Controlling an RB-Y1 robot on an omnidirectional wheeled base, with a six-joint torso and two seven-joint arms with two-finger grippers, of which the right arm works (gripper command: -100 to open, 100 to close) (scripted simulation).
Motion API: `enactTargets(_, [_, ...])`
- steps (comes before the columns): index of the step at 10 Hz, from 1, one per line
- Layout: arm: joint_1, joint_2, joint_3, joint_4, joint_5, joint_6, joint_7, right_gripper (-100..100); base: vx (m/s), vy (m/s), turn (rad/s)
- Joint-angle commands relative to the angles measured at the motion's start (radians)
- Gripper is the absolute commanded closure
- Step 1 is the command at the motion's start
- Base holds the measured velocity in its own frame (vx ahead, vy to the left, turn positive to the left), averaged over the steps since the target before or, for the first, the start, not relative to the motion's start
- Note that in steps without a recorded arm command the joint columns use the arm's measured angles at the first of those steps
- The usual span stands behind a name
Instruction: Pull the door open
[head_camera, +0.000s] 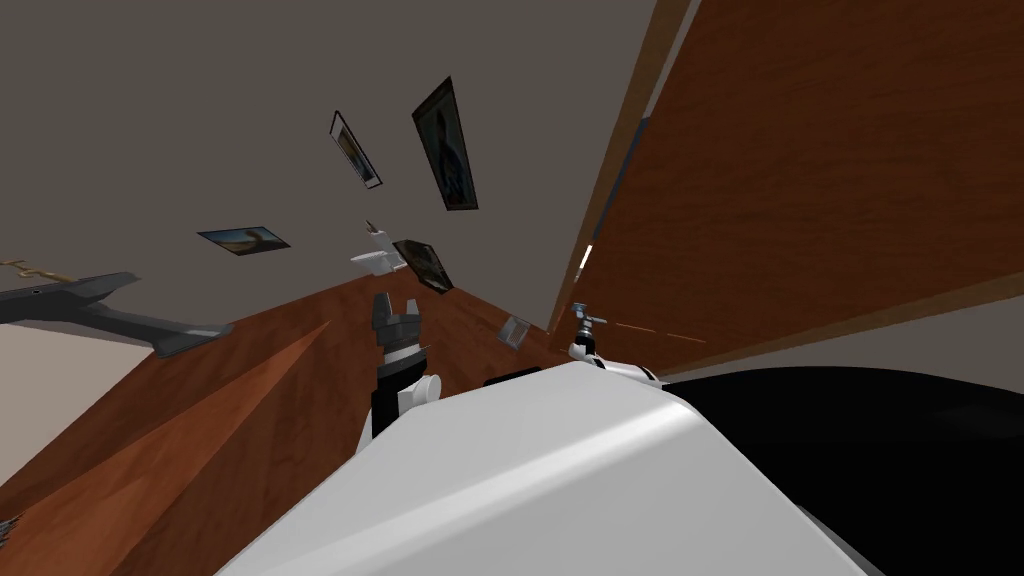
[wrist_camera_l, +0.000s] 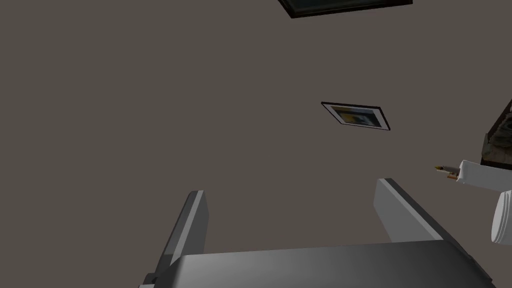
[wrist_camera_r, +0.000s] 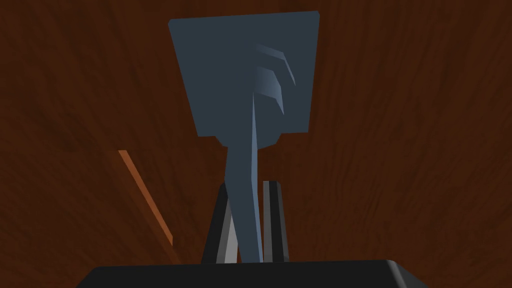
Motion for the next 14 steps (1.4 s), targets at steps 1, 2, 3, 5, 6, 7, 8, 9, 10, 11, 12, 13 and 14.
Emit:
enactTargets(1, [0.004, -0.007, 0.007, 0.003, 0.005, -0.002, -0.012, 100, -0.209, 0.058, 0.021])
enactTargets(2, [0.007, -0.012, 0.018, 0.000, 0.014, -0.001, -0.025, 100, -0.199, 0.053, 0.045])
enactTargets(3, [0.013, -0.019, 0.038, -0.003, 0.029, 0.001, -0.048, 100, -0.185, 0.030, 0.066])
enactTargets(5, [0.020, -0.028, 0.062, -0.007, 0.046, 0.005, -0.075, 100, -0.082, -0.017, 0.053])
enactTargets(6, [0.023, -0.033, 0.074, -0.009, 0.056, 0.007, -0.089, 100, 0.019, -0.080, 0.089])
enactTargets(7, [0.023, -0.033, 0.074, -0.005, 0.056, 0.007, -0.089, 100, 0.061, -0.064, 0.052])
enactTargets(8, [0.029, -0.039, 0.092, -0.011, 0.069, 0.010, -0.109, 100, 0.122, -0.087, 0.047])
enactTargets(9, [0.032, -0.042, 0.101, -0.013, 0.075, 0.012, -0.119, 100, 0.129, -0.102, 0.062])
enactTargets(10, [0.037, -0.035, 0.095, -0.014, 0.070, 0.020, -0.109, 100, 0.059, -0.049, 0.025])
enactTargets(11, [0.034, -0.038, 0.114, -0.020, 0.084, 0.018, -0.125, 100, -0.126, -0.033, 0.050])
enactTargets(12, [0.034, -0.038, 0.118, -0.021, 0.088, 0.018, -0.128, 100, -0.222, -0.018, 0.092])
enactTargets(13, [0.034, -0.038, 0.118, -0.021, 0.088, 0.018, -0.128, 100, -0.145, 0.004, 0.032])
enactTargets(14, [0.034, -0.038, 0.118, -0.021, 0.088, 0.018, -0.128, 100, -0.054, 0.013, -0.013])
